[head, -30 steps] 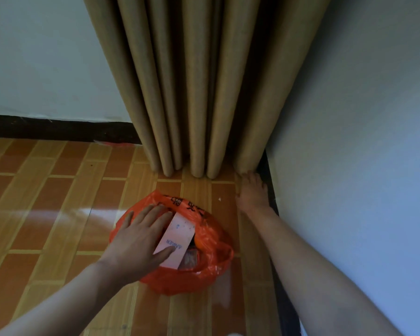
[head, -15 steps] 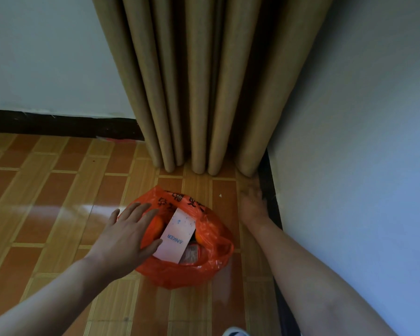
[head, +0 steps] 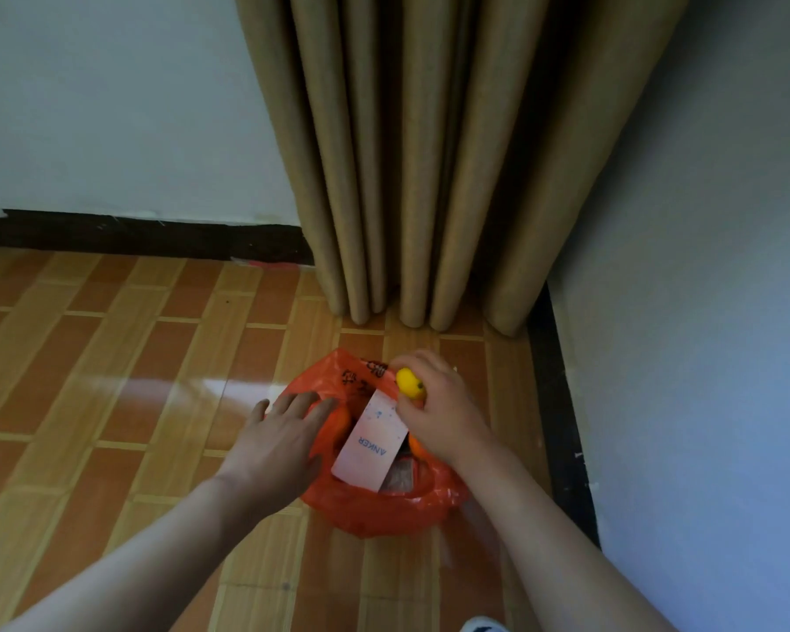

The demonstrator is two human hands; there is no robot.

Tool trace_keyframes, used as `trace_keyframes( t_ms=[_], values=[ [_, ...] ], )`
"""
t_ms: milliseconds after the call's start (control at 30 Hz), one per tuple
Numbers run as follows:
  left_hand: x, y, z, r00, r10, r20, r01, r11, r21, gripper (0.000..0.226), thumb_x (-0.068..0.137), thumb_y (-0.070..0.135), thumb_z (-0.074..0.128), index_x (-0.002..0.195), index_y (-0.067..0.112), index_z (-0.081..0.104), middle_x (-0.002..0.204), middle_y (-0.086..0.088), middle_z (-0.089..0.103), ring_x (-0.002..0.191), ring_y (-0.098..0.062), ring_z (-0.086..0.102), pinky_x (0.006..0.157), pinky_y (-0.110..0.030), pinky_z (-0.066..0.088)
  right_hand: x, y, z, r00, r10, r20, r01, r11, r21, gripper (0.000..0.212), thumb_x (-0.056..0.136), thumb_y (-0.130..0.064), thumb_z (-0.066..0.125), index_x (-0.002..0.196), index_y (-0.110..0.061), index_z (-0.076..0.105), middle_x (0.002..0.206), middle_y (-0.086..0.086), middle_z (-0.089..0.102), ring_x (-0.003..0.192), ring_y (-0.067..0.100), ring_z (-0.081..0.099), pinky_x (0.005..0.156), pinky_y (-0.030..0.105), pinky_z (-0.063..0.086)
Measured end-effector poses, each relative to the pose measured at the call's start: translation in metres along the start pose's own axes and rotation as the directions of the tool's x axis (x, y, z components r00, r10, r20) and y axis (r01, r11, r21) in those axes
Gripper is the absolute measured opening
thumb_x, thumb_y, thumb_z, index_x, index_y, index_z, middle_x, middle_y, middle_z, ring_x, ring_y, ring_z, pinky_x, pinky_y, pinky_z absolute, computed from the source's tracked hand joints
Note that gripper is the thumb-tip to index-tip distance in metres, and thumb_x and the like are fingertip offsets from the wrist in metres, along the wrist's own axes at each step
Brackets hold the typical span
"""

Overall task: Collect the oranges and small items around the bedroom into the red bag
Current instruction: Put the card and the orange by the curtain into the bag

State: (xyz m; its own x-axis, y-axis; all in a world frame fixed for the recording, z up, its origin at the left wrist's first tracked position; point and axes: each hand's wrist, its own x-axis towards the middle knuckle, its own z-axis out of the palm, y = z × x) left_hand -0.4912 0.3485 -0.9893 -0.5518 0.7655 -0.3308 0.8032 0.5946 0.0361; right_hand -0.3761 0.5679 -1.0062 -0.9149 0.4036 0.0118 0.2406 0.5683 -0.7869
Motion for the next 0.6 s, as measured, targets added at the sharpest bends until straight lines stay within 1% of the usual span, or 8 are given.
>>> trace_keyframes(
  t_ms=[67, 133, 200, 267, 333, 467, 533, 600],
  values=[
    [-0.001, 0.0, 0.001, 1.0, -0.012, -0.013, 0.012, 1.0, 0.002, 0.078, 0.099, 0.04, 0.057, 0.163, 0.029, 0.014, 0.164, 0.001, 0.032, 0.15, -0.022, 0.033, 0.121, -0.044, 0.031, -0.008, -0.011, 0.01, 0.986, -0.054, 0.156, 0.058, 0.998, -0.016, 0.043, 0.088, -0.011, 0.065, 0.127, -0.029, 0.063, 0.131, -0.016, 0.053, 0.119, 0.005, 0.053, 0.095, 0.014, 0.041],
    [-0.001, 0.0, 0.001, 0.999, -0.018, -0.032, 0.017, 0.999, -0.034, 0.08, 0.099, 0.036, 0.058, 0.163, 0.027, 0.011, 0.159, 0.003, 0.037, 0.144, -0.02, 0.041, 0.114, -0.038, 0.039, -0.017, -0.007, 0.018, 0.966, -0.035, 0.254, 0.056, 0.995, -0.077, 0.047, 0.087, -0.005, 0.064, 0.128, -0.027, 0.064, 0.135, -0.014, 0.054, 0.127, 0.009, 0.05, 0.103, 0.021, 0.041],
    [-0.003, 0.002, 0.002, 0.999, -0.017, -0.038, 0.014, 0.998, -0.068, 0.08, 0.099, 0.032, 0.058, 0.163, 0.027, 0.01, 0.151, 0.005, 0.044, 0.13, -0.019, 0.054, 0.097, -0.033, 0.046, -0.026, 0.005, 0.025, 0.951, 0.045, 0.305, 0.009, 0.985, -0.175, 0.054, 0.086, -0.003, 0.064, 0.134, -0.026, 0.062, 0.14, -0.013, 0.051, 0.131, 0.011, 0.047, 0.105, 0.02, 0.038],
    [-0.003, 0.003, 0.002, 0.999, -0.025, -0.023, 0.023, 0.997, -0.079, 0.078, 0.099, 0.03, 0.058, 0.162, 0.028, 0.012, 0.142, 0.005, 0.049, 0.112, -0.02, 0.063, 0.077, -0.03, 0.046, -0.034, 0.015, 0.032, 0.94, 0.095, 0.328, -0.015, 0.971, -0.238, 0.058, 0.085, -0.008, 0.069, 0.139, -0.027, 0.06, 0.14, -0.013, 0.048, 0.131, 0.013, 0.047, 0.105, 0.021, 0.04],
    [-0.002, 0.004, 0.002, 1.0, -0.029, -0.012, 0.028, 0.997, -0.066, 0.073, 0.1, 0.03, 0.056, 0.161, 0.029, 0.016, 0.134, 0.006, 0.053, 0.1, -0.02, 0.067, 0.066, -0.03, 0.044, -0.04, 0.023, 0.04, 0.932, 0.111, 0.344, -0.025, 0.969, -0.245, 0.059, 0.085, -0.011, 0.07, 0.142, -0.025, 0.058, 0.14, -0.011, 0.047, 0.132, 0.015, 0.048, 0.109, 0.024, 0.04],
    [-0.001, 0.006, 0.0, 1.0, 0.0, -0.031, -0.001, 0.999, -0.044, 0.057, 0.1, 0.03, 0.05, 0.155, 0.033, 0.033, 0.125, 0.006, 0.059, 0.098, -0.022, 0.068, 0.065, -0.031, 0.04, -0.054, 0.028, 0.05, 0.919, 0.12, 0.375, -0.002, 0.954, -0.301, 0.059, 0.092, -0.009, 0.064, 0.148, -0.022, 0.052, 0.146, -0.005, 0.043, 0.138, 0.019, 0.04, 0.114, 0.03, 0.039],
    [-0.001, 0.007, 0.002, 0.997, 0.034, -0.071, -0.038, 0.998, -0.045, 0.049, 0.101, 0.029, 0.049, 0.15, 0.033, 0.043, 0.12, 0.007, 0.062, 0.097, -0.021, 0.069, 0.07, -0.032, 0.043, -0.057, 0.029, 0.051, 0.918, 0.109, 0.38, 0.023, 0.945, -0.327, 0.059, 0.092, -0.01, 0.062, 0.149, -0.022, 0.05, 0.149, -0.003, 0.042, 0.14, 0.02, 0.038, 0.113, 0.034, 0.041],
    [-0.001, 0.006, 0.004, 0.992, 0.049, -0.115, -0.055, 0.997, -0.048, 0.045, 0.101, 0.029, 0.051, 0.146, 0.033, 0.05, 0.115, 0.008, 0.064, 0.092, -0.02, 0.071, 0.075, -0.034, 0.049, -0.057, 0.026, 0.048, 0.938, 0.079, 0.337, 0.034, 0.948, -0.316, 0.056, 0.09, -0.012, 0.062, 0.145, -0.022, 0.054, 0.147, -0.003, 0.045, 0.138, 0.02, 0.04, 0.11, 0.035, 0.045]
  ],
)
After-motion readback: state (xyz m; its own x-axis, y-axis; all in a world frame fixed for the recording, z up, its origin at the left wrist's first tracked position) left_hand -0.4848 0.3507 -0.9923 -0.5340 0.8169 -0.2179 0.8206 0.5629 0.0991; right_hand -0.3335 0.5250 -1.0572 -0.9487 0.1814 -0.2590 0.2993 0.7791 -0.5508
